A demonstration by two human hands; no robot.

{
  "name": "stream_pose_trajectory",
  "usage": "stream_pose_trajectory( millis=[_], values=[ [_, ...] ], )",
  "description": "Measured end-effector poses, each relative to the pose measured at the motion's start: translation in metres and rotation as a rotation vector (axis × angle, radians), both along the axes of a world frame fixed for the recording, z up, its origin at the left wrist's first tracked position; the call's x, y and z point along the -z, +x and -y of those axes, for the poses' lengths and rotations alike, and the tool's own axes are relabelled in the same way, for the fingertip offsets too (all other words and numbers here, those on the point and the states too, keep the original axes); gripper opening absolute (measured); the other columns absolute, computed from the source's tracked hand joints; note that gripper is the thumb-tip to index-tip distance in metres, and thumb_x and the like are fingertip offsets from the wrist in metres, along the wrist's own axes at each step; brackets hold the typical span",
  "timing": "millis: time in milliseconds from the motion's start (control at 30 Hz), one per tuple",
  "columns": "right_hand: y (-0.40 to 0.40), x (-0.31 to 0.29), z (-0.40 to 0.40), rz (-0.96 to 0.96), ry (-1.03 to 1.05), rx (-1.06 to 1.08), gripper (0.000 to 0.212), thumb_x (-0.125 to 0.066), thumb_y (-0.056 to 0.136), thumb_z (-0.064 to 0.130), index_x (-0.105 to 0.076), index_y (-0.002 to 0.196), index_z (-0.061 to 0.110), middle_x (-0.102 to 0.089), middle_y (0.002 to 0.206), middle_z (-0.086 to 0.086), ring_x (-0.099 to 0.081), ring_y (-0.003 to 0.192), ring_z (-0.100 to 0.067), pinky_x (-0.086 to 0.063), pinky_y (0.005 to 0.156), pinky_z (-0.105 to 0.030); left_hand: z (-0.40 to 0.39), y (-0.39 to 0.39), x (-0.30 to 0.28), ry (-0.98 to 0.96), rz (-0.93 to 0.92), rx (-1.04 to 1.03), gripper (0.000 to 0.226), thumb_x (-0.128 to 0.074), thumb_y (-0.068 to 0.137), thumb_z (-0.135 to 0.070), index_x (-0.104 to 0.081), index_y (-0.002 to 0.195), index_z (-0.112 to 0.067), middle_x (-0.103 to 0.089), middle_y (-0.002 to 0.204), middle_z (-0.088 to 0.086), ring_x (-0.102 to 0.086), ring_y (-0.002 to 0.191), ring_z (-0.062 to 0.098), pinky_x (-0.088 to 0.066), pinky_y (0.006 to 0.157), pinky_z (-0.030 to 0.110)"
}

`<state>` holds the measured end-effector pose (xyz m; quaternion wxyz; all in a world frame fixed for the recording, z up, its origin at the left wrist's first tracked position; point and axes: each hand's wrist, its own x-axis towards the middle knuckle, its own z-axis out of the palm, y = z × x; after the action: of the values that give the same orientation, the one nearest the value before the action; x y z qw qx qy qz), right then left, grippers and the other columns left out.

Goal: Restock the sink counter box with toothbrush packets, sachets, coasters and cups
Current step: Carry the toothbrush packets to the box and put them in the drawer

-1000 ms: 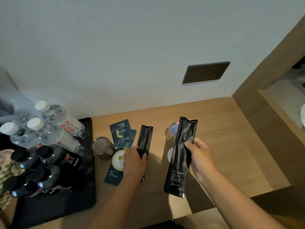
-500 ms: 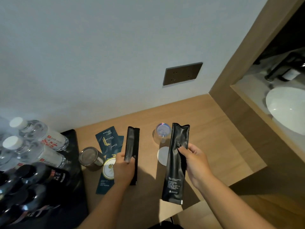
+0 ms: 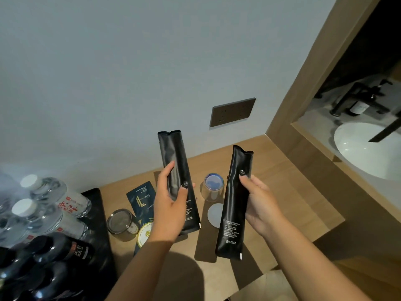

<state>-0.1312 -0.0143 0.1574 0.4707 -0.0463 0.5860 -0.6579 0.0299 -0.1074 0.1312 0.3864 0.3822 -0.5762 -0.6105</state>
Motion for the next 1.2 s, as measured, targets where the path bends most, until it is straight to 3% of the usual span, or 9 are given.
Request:
stream_pose_trajectory(
  millis=[67,233,433,500,600,800,867,1000,1200],
  values=[
    [0.000,0.001,-0.004,0.026,0.019,0.031,0.020,-0.054,0.095,0.019,-0.066,0.108,0.010,-0.069,0.083,-0.009,-0.065,0.072,-0.021,-0.055,0.068,-0.040,-0.005,-0.003,-0.004,0.012,0.005,0.040,0.068,-0.055,0.093,-0.004,-0.039,0.130,-0.059,-0.043,0.144,-0.007,-0.052,0.127,0.027,-0.048,0.098,0.055],
    [-0.012,0.001,-0.030,0.042,0.058,0.179,0.036,-0.060,0.089,0.008,-0.056,0.124,0.019,-0.070,0.102,-0.015,-0.070,0.082,-0.027,-0.056,0.069,-0.042,-0.030,-0.025,-0.015,0.060,0.015,0.144,0.075,-0.059,0.092,-0.009,-0.032,0.123,-0.072,-0.046,0.142,-0.012,-0.055,0.123,0.016,-0.051,0.096,0.051],
    [-0.037,-0.019,-0.082,-0.102,0.020,0.269,0.062,-0.063,0.083,-0.005,-0.042,0.131,0.029,-0.073,0.100,-0.010,-0.073,0.086,-0.027,-0.057,0.070,-0.041,-0.063,-0.067,-0.015,-0.042,0.163,0.387,0.019,-0.056,0.092,-0.035,-0.063,0.104,-0.048,-0.067,0.113,0.000,-0.064,0.105,0.019,-0.052,0.091,0.049],
    [-0.048,-0.024,-0.100,-0.148,0.001,0.310,0.063,-0.064,0.082,-0.006,-0.043,0.133,0.025,-0.075,0.099,-0.006,-0.073,0.087,-0.024,-0.057,0.073,-0.041,-0.079,-0.085,-0.018,-0.078,0.200,0.445,0.012,-0.057,0.091,-0.039,-0.069,0.096,-0.039,-0.066,0.105,-0.003,-0.063,0.099,0.009,-0.051,0.090,0.032],
    [-0.064,-0.032,-0.126,-0.218,0.004,0.350,0.047,-0.064,0.084,-0.004,-0.053,0.124,0.018,-0.075,0.100,-0.003,-0.073,0.087,-0.021,-0.057,0.078,-0.040,-0.110,-0.111,-0.027,-0.087,0.220,0.548,0.012,-0.059,0.092,-0.026,-0.070,0.089,-0.028,-0.060,0.101,-0.003,-0.059,0.087,-0.003,-0.043,0.073,0.006],
    [-0.116,-0.031,-0.203,-0.286,0.020,0.514,0.028,-0.064,0.085,-0.003,-0.062,0.108,0.013,-0.075,0.097,-0.008,-0.072,0.089,-0.024,-0.058,0.080,-0.038,-0.192,-0.183,-0.025,-0.158,0.239,0.686,0.022,-0.062,0.090,-0.022,-0.062,0.070,-0.016,-0.057,0.080,0.003,-0.057,0.076,0.020,-0.045,0.071,0.036],
    [-0.137,-0.027,-0.234,-0.300,0.045,0.563,0.026,-0.064,0.085,-0.002,-0.064,0.106,0.014,-0.074,0.097,-0.009,-0.072,0.088,-0.022,-0.058,0.080,-0.035,-0.222,-0.208,-0.024,-0.156,0.212,0.679,0.023,-0.062,0.090,-0.022,-0.059,0.068,-0.015,-0.056,0.077,0.006,-0.056,0.075,0.024,-0.044,0.070,0.038],
    [-0.174,-0.018,-0.303,-0.348,0.105,0.594,0.022,-0.066,0.083,0.003,-0.067,0.104,0.011,-0.074,0.095,-0.012,-0.071,0.088,-0.025,-0.057,0.079,-0.036,-0.284,-0.260,-0.023,-0.153,0.154,0.654,0.030,-0.059,0.080,-0.045,-0.058,0.069,-0.017,-0.058,0.074,0.010,-0.057,0.074,0.033,-0.047,0.070,0.050],
    [-0.212,-0.009,-0.391,-0.325,0.169,0.592,0.016,-0.063,0.085,0.001,-0.067,0.100,0.003,-0.066,0.078,-0.020,-0.056,0.057,-0.010,-0.043,0.049,-0.017,-0.360,-0.332,-0.016,-0.117,0.150,0.657,0.016,-0.063,0.085,-0.033,-0.061,0.070,-0.028,-0.064,0.079,0.011,-0.061,0.078,0.030,-0.049,0.077,0.053]
  ],
)
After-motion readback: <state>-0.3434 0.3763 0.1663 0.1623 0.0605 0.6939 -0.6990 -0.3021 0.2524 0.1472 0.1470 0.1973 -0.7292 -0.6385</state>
